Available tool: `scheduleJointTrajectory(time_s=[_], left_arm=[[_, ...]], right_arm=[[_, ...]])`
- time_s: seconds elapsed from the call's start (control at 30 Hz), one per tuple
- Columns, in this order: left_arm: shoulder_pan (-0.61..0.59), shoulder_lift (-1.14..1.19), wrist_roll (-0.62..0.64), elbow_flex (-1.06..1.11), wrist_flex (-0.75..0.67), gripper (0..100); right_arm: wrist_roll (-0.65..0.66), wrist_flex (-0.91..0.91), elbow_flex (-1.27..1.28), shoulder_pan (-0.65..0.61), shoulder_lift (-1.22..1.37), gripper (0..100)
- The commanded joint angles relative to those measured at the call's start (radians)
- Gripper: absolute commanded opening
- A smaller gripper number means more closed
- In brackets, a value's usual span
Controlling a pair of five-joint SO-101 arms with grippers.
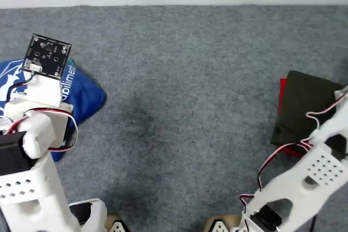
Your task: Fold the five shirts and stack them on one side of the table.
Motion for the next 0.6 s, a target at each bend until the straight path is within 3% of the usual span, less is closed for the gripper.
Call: scheduleJointTrajectory(time_s=[0.0, 0.17, 0.47, 0.57], left_arm=[[-0.008, -0.017, -0.006, -0.004, 0.012, 1], [-0.008, -0.017, -0.006, -0.004, 0.012, 1], [-0.008, -0.017, -0.006, -0.004, 0.012, 1], [-0.006, -0.017, -0.006, -0.004, 0.012, 1]], right_arm=[[-0.009, 0.183, -0.110, -0.056, -0.145, 0.9], [-0.011, 0.317, -0.114, -0.173, -0.171, 0.9], [-0.135, 0.143, -0.089, -0.312, 0.099, 0.9], [-0.157, 0.211, -0.104, -0.343, 0.087, 0.9]])
